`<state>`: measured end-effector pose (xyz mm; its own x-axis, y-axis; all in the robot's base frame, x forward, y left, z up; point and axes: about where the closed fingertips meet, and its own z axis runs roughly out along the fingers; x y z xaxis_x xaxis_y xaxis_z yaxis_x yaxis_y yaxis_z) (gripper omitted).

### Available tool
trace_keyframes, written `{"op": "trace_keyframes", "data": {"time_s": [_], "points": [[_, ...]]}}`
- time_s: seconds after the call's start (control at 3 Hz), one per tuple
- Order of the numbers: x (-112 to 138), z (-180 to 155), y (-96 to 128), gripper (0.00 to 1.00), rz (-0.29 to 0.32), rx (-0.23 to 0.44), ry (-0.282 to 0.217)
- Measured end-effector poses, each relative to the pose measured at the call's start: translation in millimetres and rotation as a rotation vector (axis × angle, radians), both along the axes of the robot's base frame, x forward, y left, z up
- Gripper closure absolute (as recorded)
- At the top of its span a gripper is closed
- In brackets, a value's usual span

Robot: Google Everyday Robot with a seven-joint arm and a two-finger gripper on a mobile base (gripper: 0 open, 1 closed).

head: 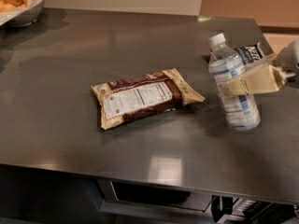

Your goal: Place blue plastic bottle upright

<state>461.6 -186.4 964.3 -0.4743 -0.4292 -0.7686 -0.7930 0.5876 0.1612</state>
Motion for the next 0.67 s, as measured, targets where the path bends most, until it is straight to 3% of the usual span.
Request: {"op": "trace_keyframes", "data": {"time_s": [0.33, 0.67], "points": [[0.7, 3.7, 5.1, 1.00, 0.088, 0.183, -0.065], [-5.6, 2.7, 8.7, 1.00, 0.159, 0.319, -0.122]]}}
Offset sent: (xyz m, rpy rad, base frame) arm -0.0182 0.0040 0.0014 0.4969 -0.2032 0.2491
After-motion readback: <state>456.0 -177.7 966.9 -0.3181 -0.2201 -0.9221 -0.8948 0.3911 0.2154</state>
